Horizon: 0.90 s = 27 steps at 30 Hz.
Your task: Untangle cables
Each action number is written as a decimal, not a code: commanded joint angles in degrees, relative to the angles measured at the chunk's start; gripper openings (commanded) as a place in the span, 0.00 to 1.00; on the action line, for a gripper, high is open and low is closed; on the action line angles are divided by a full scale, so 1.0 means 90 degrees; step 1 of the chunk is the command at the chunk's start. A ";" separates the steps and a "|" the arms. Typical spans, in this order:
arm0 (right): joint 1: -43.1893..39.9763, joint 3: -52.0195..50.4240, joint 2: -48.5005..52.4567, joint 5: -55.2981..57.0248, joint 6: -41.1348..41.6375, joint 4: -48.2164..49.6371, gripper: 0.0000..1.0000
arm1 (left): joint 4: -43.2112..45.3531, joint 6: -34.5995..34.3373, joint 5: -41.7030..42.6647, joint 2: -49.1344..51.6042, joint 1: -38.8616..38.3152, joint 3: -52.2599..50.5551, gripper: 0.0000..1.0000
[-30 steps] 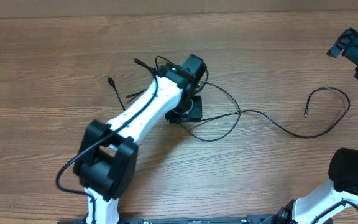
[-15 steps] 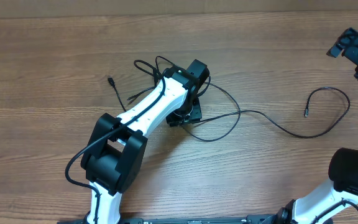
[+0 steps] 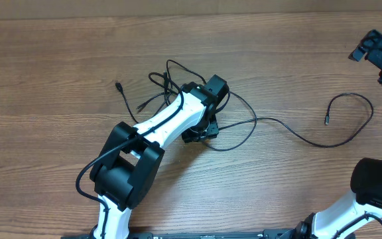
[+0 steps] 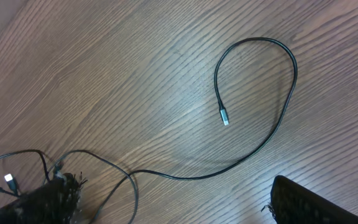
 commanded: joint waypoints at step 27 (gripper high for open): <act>0.0641 -0.0355 0.0143 -0.0374 0.0058 -0.0209 0.97 | -0.0636 0.1462 -0.0884 -0.2538 0.2103 0.0282 0.04</act>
